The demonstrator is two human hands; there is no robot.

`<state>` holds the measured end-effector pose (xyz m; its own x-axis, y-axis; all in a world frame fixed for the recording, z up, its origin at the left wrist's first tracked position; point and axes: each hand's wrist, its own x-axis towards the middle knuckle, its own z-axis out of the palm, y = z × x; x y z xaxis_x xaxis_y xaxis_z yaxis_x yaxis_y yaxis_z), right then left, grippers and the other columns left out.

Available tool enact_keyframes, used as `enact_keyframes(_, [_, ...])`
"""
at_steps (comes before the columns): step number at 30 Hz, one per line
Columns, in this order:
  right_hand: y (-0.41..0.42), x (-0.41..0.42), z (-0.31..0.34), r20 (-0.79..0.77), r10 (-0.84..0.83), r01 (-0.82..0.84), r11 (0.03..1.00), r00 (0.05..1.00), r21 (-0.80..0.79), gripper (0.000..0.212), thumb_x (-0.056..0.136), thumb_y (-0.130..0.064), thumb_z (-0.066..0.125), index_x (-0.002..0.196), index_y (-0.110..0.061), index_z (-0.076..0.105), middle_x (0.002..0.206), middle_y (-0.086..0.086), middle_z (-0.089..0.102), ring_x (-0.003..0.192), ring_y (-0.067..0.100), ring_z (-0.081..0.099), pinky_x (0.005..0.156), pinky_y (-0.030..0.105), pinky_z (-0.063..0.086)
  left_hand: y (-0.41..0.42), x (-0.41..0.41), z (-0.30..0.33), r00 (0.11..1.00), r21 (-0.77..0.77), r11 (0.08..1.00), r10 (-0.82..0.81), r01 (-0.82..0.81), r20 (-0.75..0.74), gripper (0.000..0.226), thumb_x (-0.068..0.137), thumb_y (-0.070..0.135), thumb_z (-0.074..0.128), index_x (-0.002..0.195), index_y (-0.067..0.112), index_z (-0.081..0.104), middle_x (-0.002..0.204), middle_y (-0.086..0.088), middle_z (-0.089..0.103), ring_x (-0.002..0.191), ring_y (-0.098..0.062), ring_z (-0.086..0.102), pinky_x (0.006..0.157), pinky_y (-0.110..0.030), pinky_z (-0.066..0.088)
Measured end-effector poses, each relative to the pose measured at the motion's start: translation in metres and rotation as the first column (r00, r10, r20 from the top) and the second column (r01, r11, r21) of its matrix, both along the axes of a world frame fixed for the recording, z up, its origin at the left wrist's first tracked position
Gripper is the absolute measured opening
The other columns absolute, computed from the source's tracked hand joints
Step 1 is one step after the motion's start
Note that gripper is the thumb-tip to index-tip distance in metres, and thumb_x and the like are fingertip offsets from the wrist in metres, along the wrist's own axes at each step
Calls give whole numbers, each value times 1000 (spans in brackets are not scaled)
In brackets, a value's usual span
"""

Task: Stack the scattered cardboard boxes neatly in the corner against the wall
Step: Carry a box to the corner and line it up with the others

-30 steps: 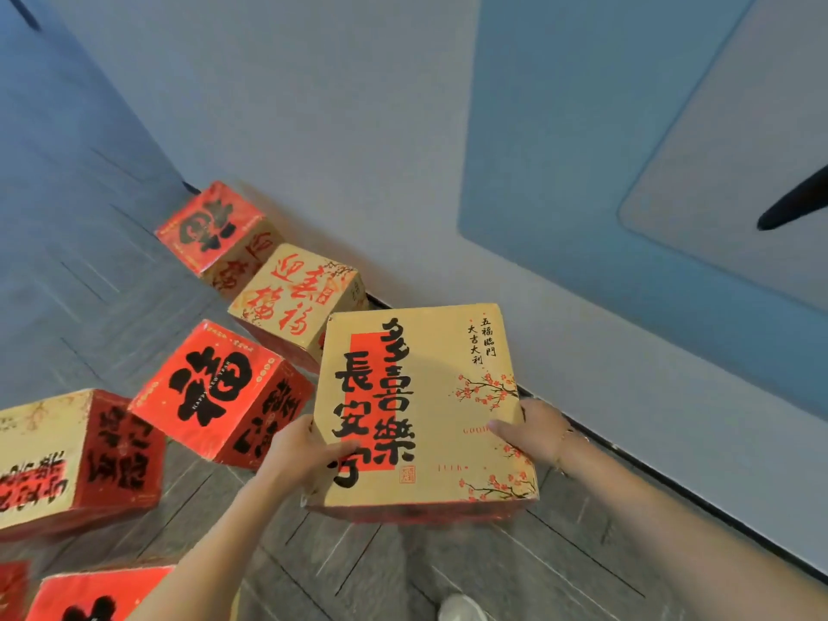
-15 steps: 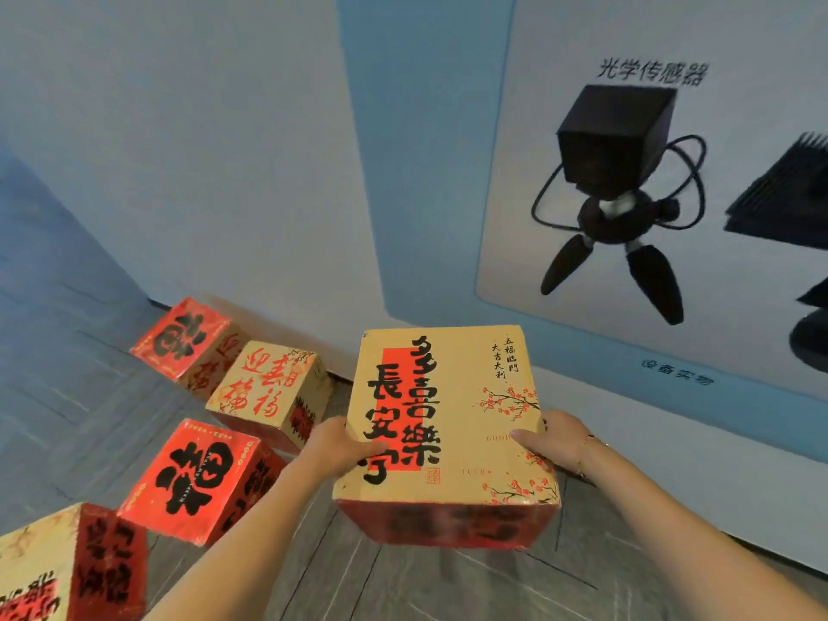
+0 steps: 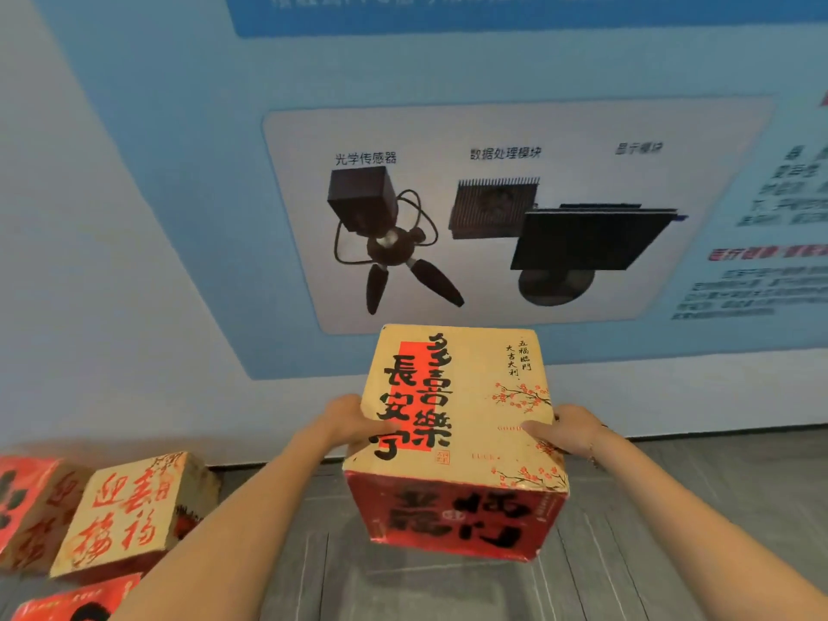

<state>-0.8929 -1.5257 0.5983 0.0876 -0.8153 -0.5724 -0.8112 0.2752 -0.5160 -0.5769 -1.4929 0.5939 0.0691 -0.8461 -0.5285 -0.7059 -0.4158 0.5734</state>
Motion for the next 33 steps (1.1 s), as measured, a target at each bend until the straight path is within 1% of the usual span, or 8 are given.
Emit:
enact_keyframes(4, [21, -59, 23, -3, -124, 124, 992, 992, -12, 39, 89, -43, 57, 106, -9, 66, 106, 4, 69, 94, 17, 63, 63, 21, 45, -13, -55, 25, 987, -35, 987, -158, 159, 30, 38, 77, 53, 70, 104, 27, 64, 118, -1, 67, 109, -19, 60, 94, -31, 45])
enact_keyframes(8, [45, -119, 41, 16, -215, 216, 975, 976, -51, 38, 90, -43, 55, 107, -10, 66, 106, 3, 68, 92, 16, 62, 62, 19, 44, -23, -112, 44, 961, -88, 958, -271, 274, 46, 37, 76, 56, 69, 101, 29, 64, 116, -1, 68, 105, -19, 62, 93, -33, 49])
enact_keyframes(12, [70, -182, 47, -7, -292, 289, 952, 957, -103, 43, 89, -46, 55, 105, -9, 67, 105, 4, 69, 95, 19, 63, 78, 28, 50, -29, -181, 54, 921, -111, 915, -382, 389, 74, 42, 77, 56, 68, 108, 29, 63, 119, 1, 66, 109, -19, 60, 95, -34, 48])
enact_keyframes(17, [109, -268, 57, 14, -419, 417, 900, 908, -125, 31, 90, -42, 55, 87, -13, 65, 87, 1, 67, 75, 13, 60, 59, 21, 43, -31, -284, 68, 854, -139, 844, -506, 519, 120, 30, 80, 55, 65, 91, 29, 56, 103, 1, 65, 95, -17, 58, 79, -26, 45])
enact_keyframes(21, [138, -346, 60, 18, -507, 505, 852, 862, -138, 36, 89, -43, 56, 90, -9, 68, 93, 5, 70, 77, 14, 62, 60, 20, 46, -29, -370, 73, 824, -178, 805, -559, 567, 97, 32, 79, 54, 67, 94, 27, 56, 107, 0, 65, 93, -16, 56, 80, -26, 45])
enact_keyframes(28, [191, -484, 61, 69, -640, 639, 744, 765, -195, 26, 89, -41, 57, 70, -22, 59, 76, -6, 64, 68, 8, 59, 55, 19, 42, -18, -533, 59, 784, -258, 758, -620, 599, 1, 38, 75, 50, 73, 104, 27, 65, 107, 4, 69, 89, -12, 59, 75, -24, 46])
enact_keyframes(31, [214, -537, 59, 106, -699, 704, 682, 707, -200, 23, 87, -41, 60, 72, -23, 60, 79, -5, 66, 74, 11, 62, 56, 19, 43, -9, -597, 54, 759, -271, 737, -650, 620, -30, 27, 76, 46, 74, 94, 29, 64, 99, 4, 69, 82, -11, 60, 67, -21, 46])
enact_keyframes(33, [229, -569, 60, 113, -726, 732, 653, 678, -195, 22, 87, -42, 60, 72, -26, 59, 77, -8, 65, 74, 10, 61, 56, 19, 42, -6, -637, 51, 740, -269, 719, -672, 640, -35, 26, 75, 47, 75, 88, 29, 62, 96, 3, 70, 83, -13, 63, 74, -27, 51])
